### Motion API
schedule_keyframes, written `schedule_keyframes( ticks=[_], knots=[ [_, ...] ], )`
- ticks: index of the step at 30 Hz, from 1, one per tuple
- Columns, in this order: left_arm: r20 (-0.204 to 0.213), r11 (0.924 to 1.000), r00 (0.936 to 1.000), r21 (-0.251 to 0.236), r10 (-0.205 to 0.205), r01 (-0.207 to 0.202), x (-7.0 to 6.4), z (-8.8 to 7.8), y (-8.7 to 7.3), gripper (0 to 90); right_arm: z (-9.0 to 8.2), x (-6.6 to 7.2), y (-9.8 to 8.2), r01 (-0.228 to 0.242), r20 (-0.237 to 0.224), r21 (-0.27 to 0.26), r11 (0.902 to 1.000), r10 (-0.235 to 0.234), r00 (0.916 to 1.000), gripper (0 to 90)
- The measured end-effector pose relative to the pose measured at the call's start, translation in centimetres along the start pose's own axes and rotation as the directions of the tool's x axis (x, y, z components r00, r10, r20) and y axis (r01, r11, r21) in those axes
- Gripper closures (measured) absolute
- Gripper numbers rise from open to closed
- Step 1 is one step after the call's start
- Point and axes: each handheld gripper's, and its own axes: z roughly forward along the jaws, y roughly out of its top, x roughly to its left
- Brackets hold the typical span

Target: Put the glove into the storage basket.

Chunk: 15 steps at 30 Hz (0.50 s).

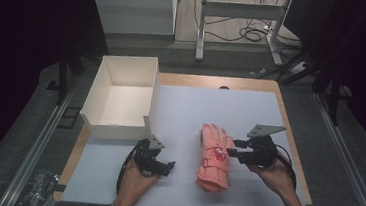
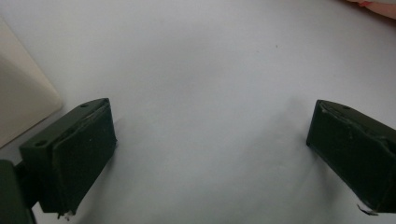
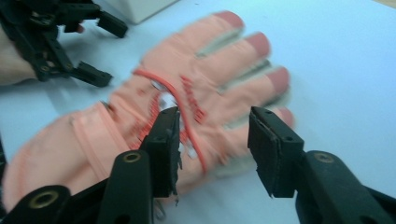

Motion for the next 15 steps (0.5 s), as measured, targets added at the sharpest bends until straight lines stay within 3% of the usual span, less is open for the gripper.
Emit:
schedule_keyframes(
  ticks=[6,11,15],
  knots=[
    [0.001,1.0000,1.0000,0.002,0.003,-0.003,0.0,0.0,0.0,1.4,-0.2,-0.4,-3.0,-0.029,-0.006,0.014,0.9995,0.029,0.9995,53.6],
    [0.001,1.0000,1.0000,0.003,0.003,-0.003,0.0,0.0,0.0,1.4,0.6,0.3,-5.7,-0.044,-0.034,0.029,0.9986,0.044,0.9984,71.6],
    [0.001,1.0000,1.0000,0.002,0.002,-0.002,0.0,0.0,0.0,1.4,1.5,1.3,-7.1,-0.023,-0.055,0.049,0.9985,0.025,0.9982,78.5]
  ],
)
